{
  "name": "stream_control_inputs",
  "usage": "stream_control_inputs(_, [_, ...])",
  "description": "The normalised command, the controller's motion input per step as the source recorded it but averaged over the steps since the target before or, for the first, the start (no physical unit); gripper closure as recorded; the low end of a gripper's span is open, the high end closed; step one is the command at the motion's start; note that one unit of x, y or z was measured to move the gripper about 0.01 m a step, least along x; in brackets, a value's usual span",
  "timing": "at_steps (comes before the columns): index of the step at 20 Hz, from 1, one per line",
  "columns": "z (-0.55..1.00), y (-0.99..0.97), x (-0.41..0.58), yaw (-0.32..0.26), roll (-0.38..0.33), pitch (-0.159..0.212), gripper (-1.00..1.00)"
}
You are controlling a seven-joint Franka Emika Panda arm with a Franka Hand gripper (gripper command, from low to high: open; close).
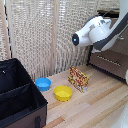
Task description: Kindly move your gripper toward the top drawer's handle. With caution, hold the handle robustly using your gripper and pull open the top drawer. Let the handle go. Relocate your gripper to the bowl placed in the background. Gently hold the bowl using your gripper. Bring the gripper and the bowl to the ajar drawer. Softly release the bowl into it.
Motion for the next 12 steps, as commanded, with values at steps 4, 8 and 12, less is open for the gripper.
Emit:
stream_control_inputs(4, [-0.03, 0.78, 0.124, -0.121, 0.035, 0.044, 1.00])
stream_control_inputs(8, [-0.03, 0.74, 0.210, -0.123, 0.002, 0.035, 1.00])
stream_control_inputs(12, [-0.01, 0.36, 0.151, -0.017, -0.016, 0.030, -1.00])
